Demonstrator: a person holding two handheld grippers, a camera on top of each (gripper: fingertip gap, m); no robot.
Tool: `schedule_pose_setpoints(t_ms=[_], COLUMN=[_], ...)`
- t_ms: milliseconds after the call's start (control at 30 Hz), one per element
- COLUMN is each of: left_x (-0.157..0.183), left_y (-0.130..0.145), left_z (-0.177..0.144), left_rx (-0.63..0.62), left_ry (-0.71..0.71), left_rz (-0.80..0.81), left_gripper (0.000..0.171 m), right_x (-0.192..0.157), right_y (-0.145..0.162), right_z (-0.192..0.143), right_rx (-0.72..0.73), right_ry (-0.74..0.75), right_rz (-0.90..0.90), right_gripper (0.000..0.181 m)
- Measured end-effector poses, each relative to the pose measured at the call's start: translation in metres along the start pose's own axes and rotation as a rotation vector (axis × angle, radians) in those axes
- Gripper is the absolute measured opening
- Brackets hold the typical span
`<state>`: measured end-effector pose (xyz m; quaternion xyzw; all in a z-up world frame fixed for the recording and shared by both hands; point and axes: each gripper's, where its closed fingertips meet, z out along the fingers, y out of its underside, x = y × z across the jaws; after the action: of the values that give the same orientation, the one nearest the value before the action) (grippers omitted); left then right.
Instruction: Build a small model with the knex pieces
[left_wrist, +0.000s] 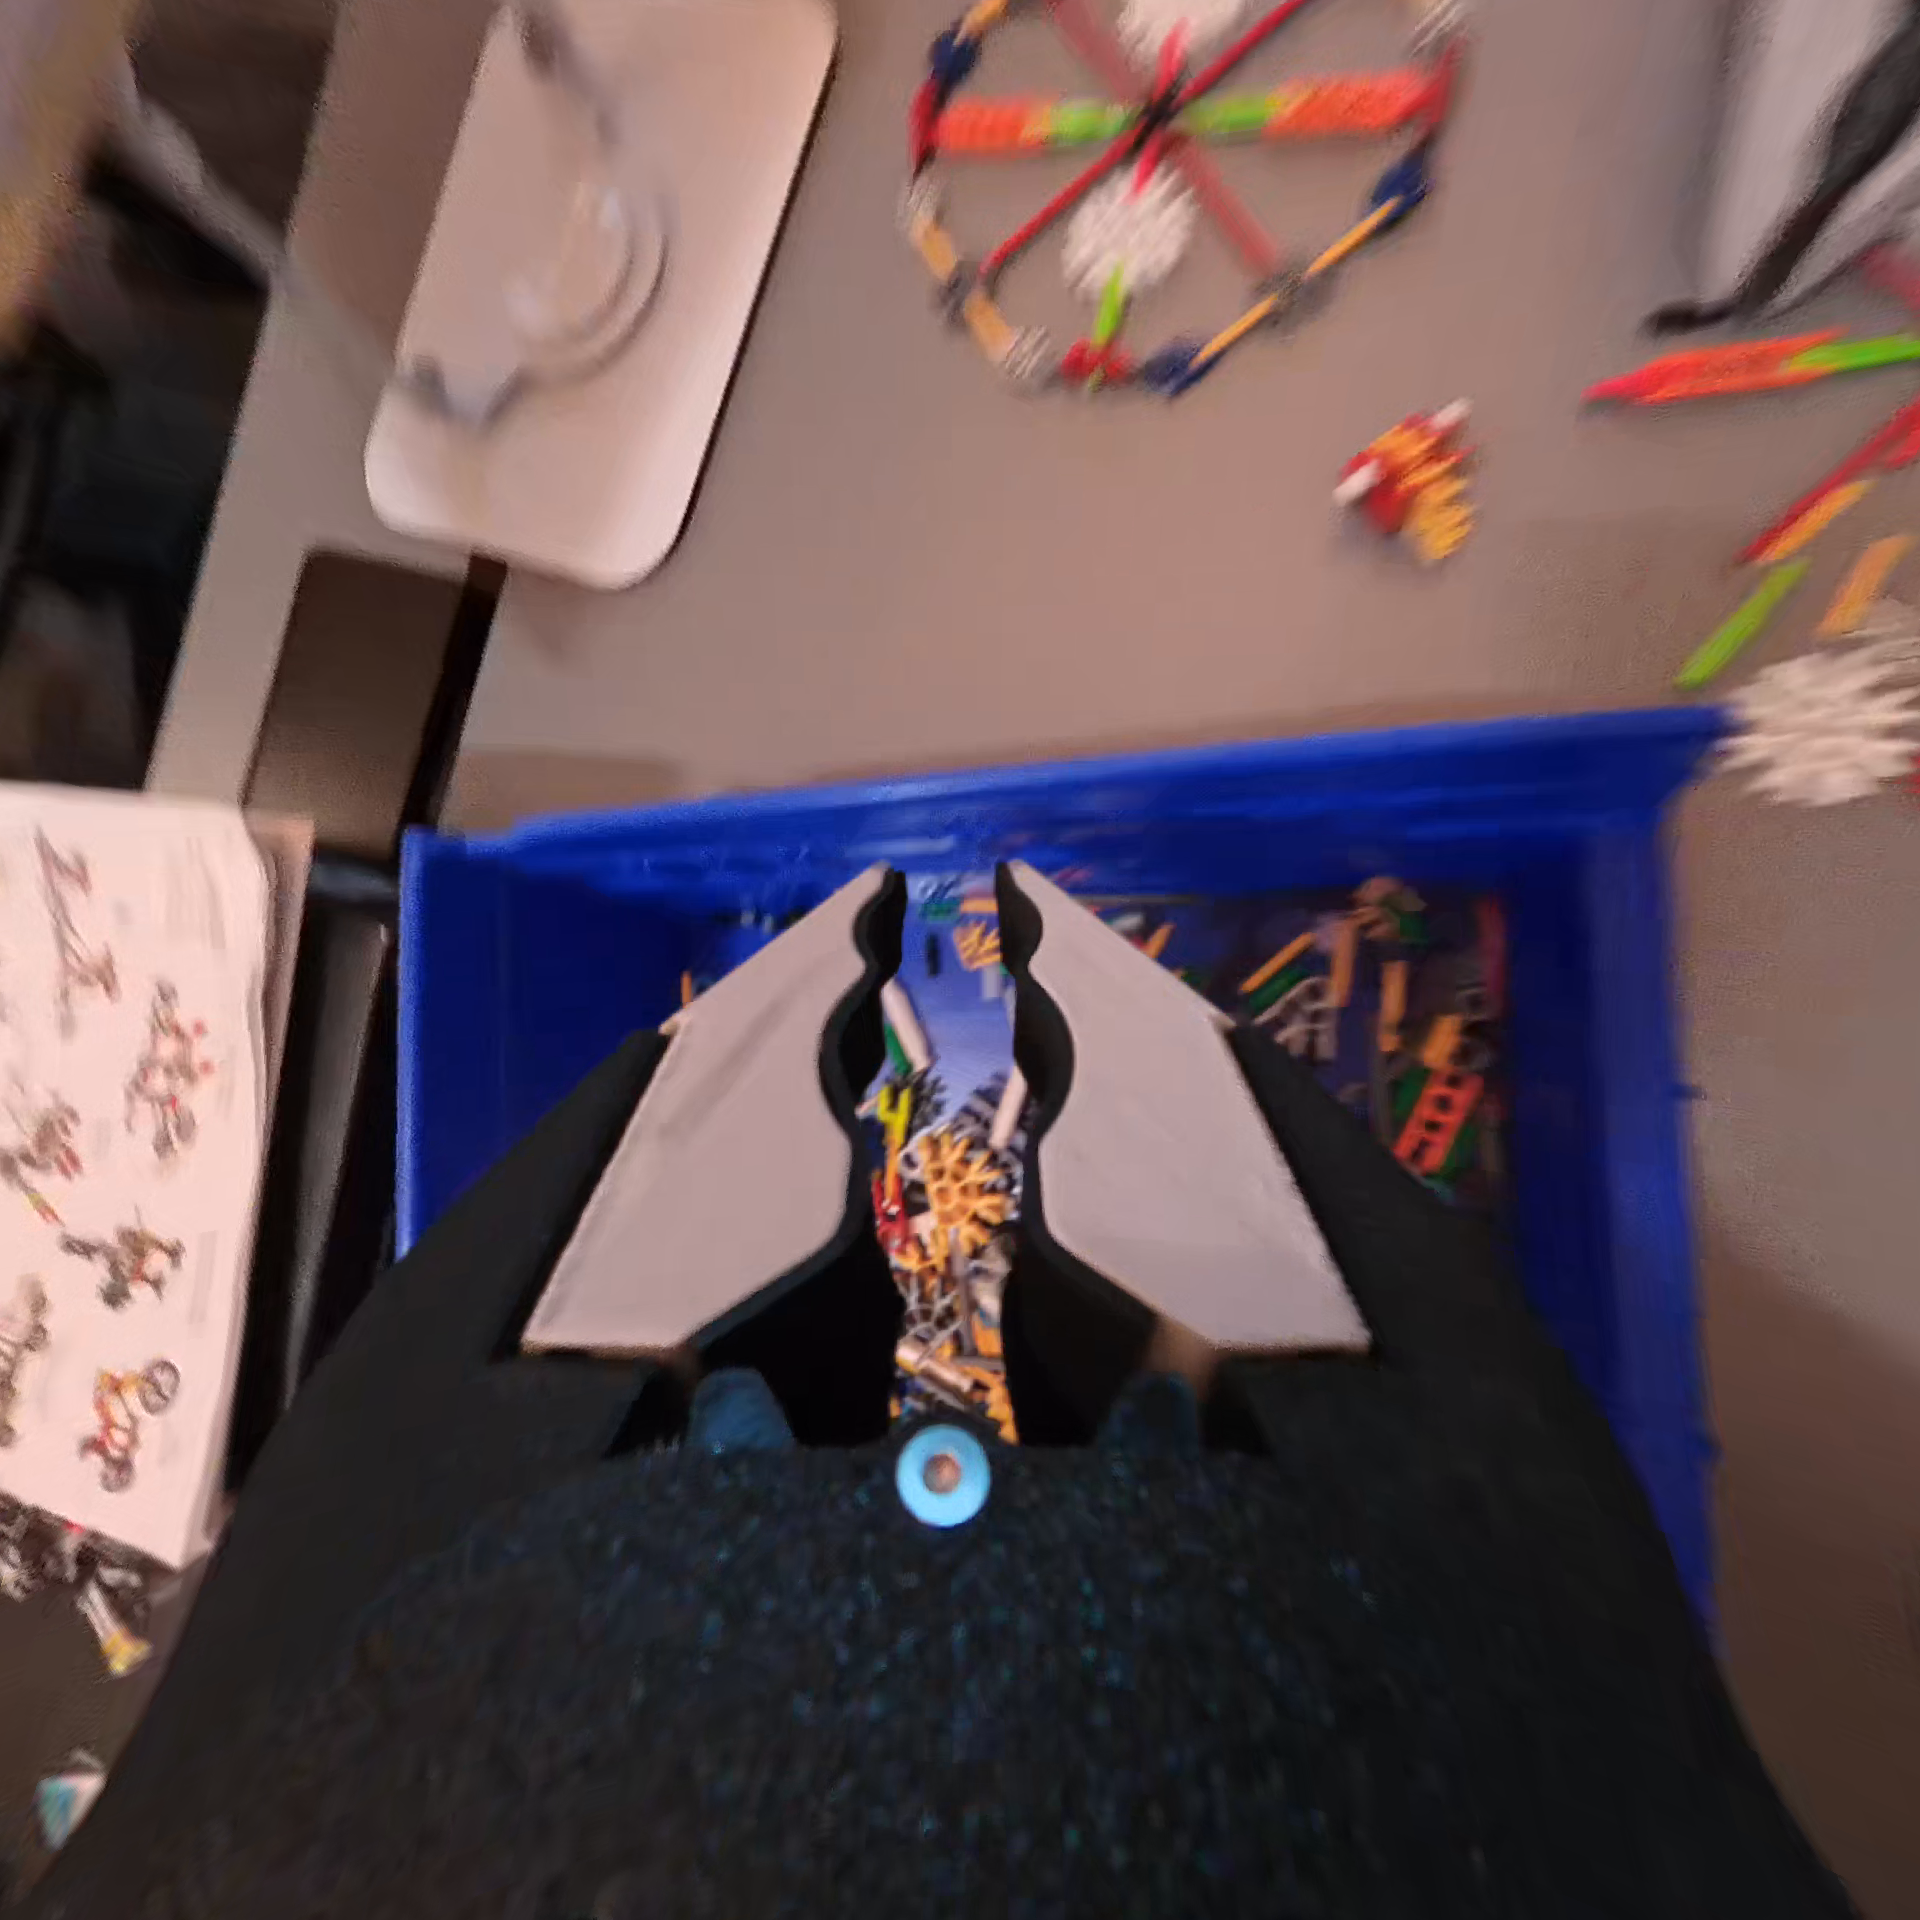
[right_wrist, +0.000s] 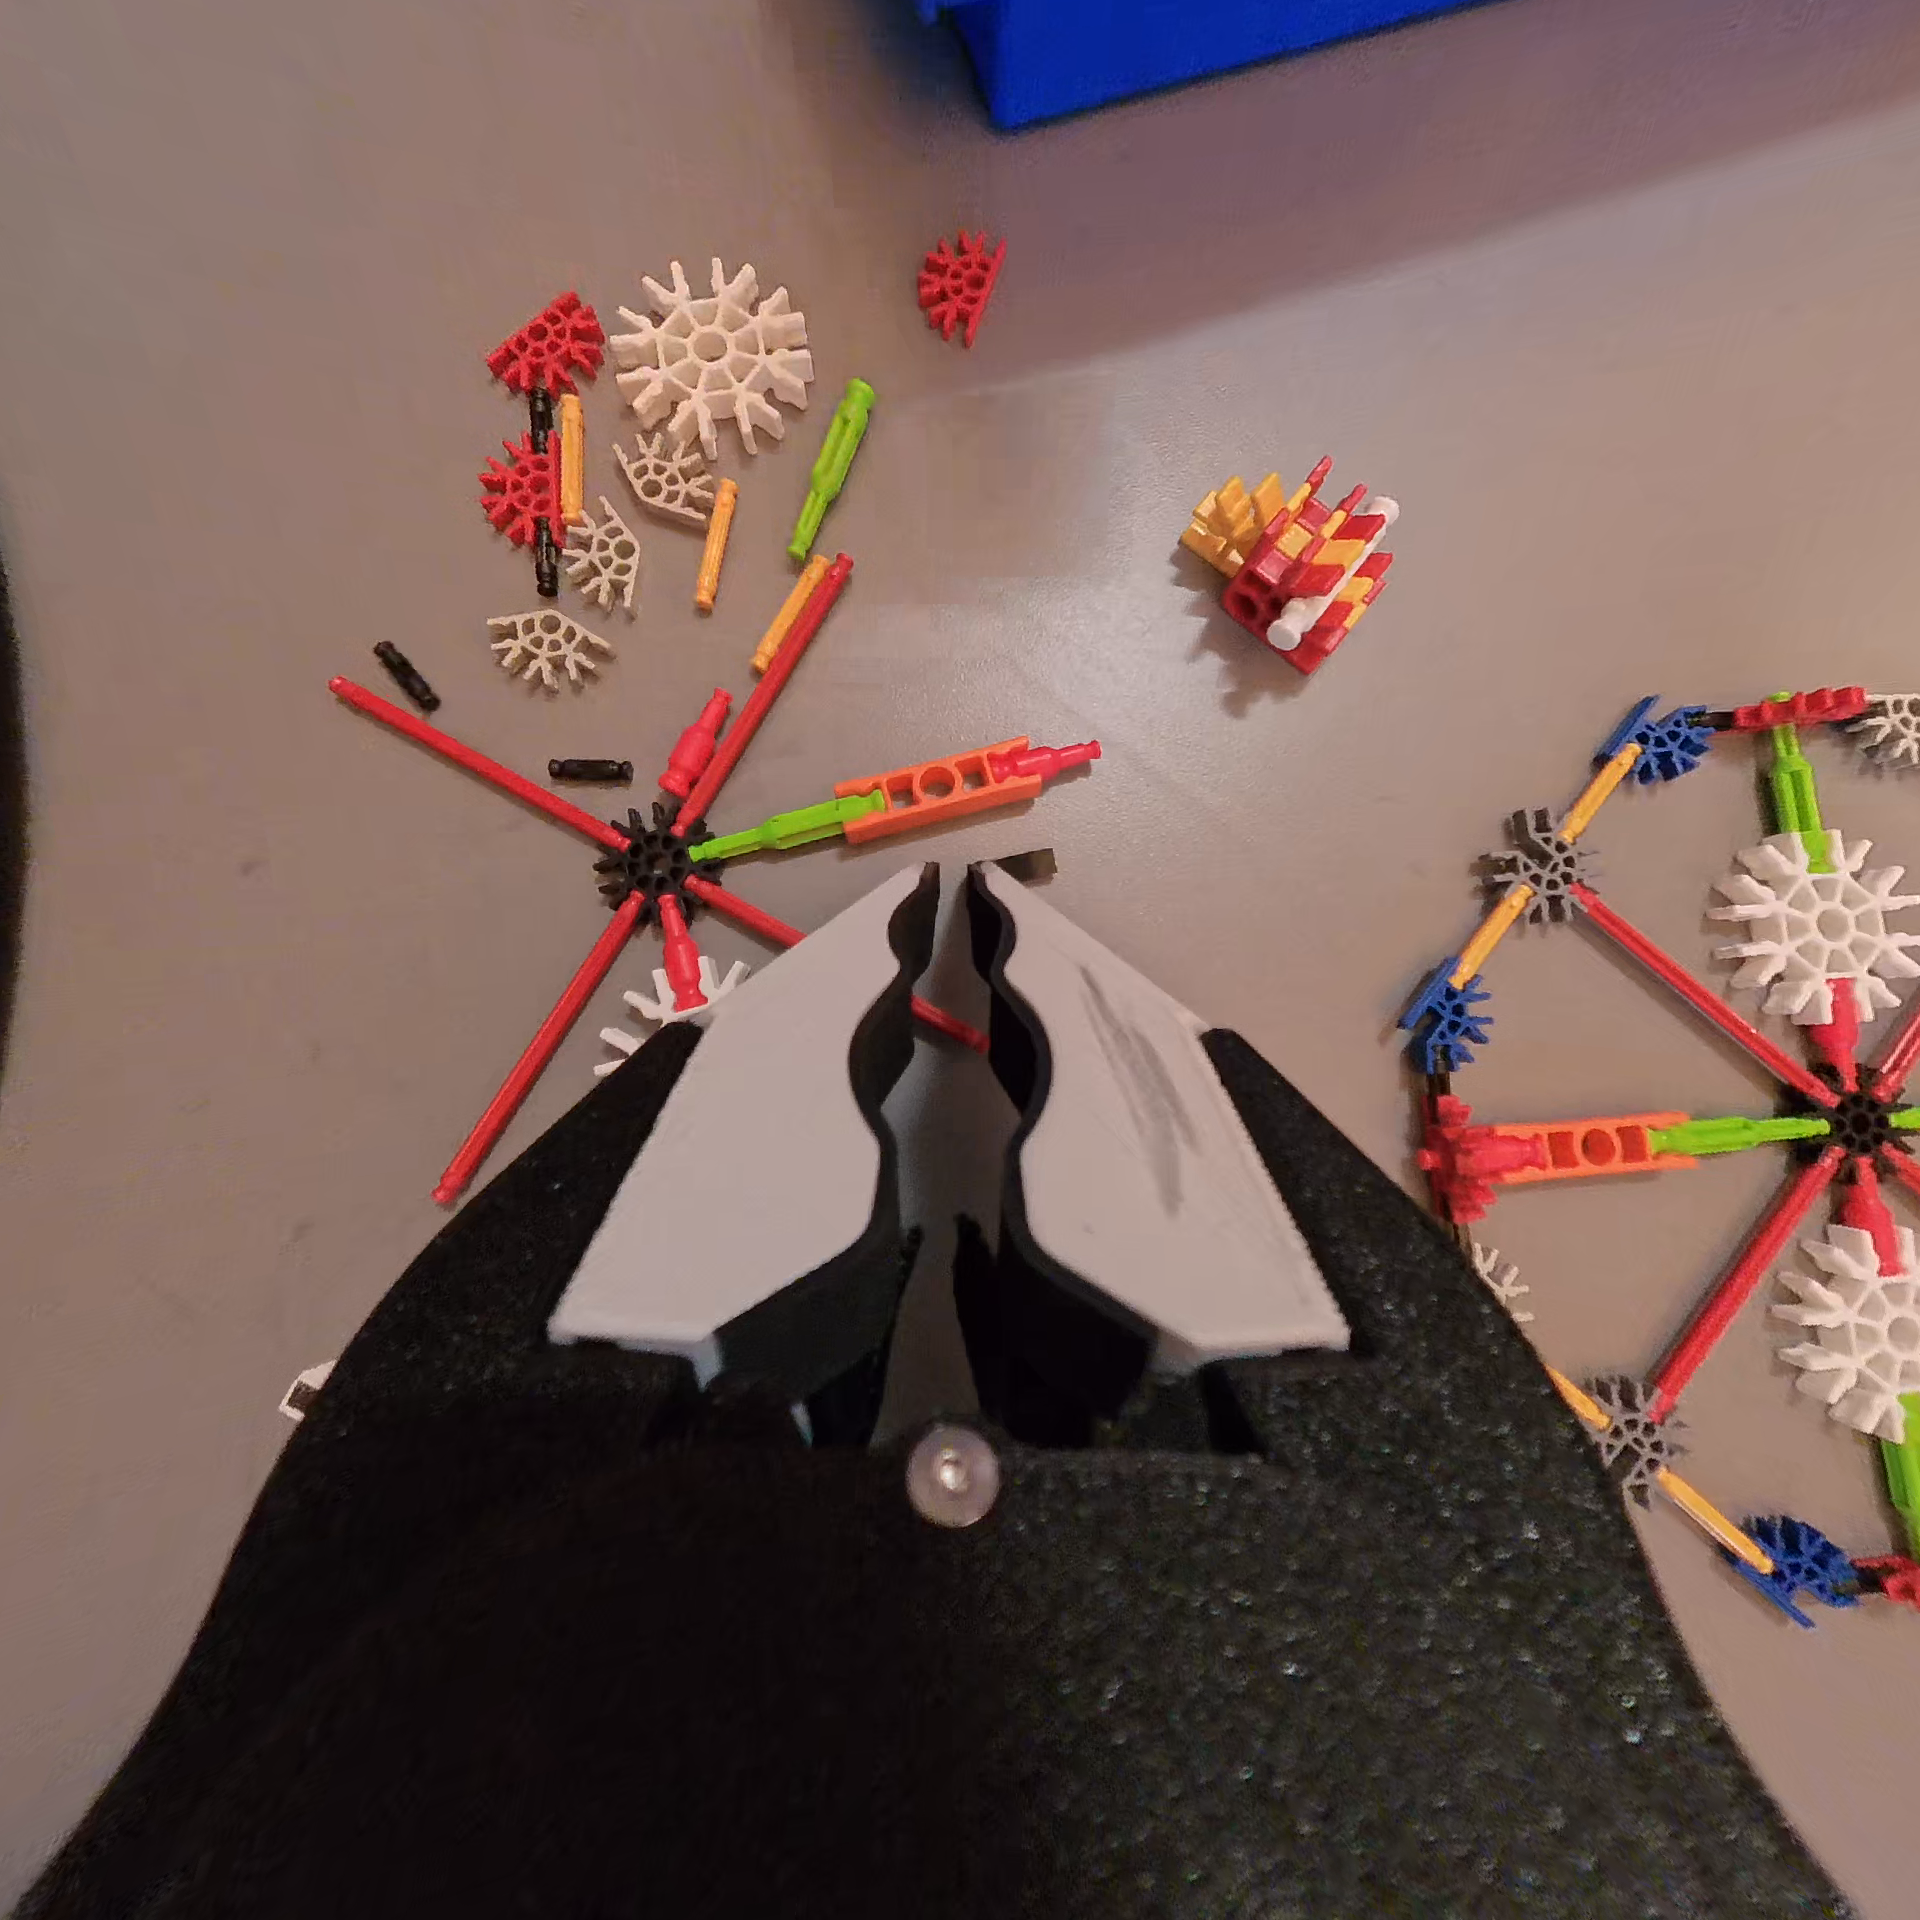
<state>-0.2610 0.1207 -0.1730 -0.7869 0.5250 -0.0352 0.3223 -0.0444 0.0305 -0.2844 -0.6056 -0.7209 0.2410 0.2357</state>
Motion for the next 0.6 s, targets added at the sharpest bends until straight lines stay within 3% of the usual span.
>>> schedule_pose_setpoints(t_ms=[67,200,600], left_x=[-0.02,-0.029,-0.045], left_y=[0.025,0.058,0.079], left_z=[0.022,0.06,0.096], left_rx=[-0.049,-0.138,-0.219], left_ry=[-0.021,0.021,0.05], left_rz=[-0.04,-0.082,-0.131], left_gripper=[0.016,0.019,0.02], right_x=[0.0,0.0,0.0], right_y=[0.0,0.0,-0.001], right_z=[0.0,0.0,0.0], right_rx=[0.002,0.008,0.02], right_ry=[-0.002,-0.007,-0.019], right_rz=[0.002,0.008,0.02], right_gripper=[0.005,0.005,0.004])
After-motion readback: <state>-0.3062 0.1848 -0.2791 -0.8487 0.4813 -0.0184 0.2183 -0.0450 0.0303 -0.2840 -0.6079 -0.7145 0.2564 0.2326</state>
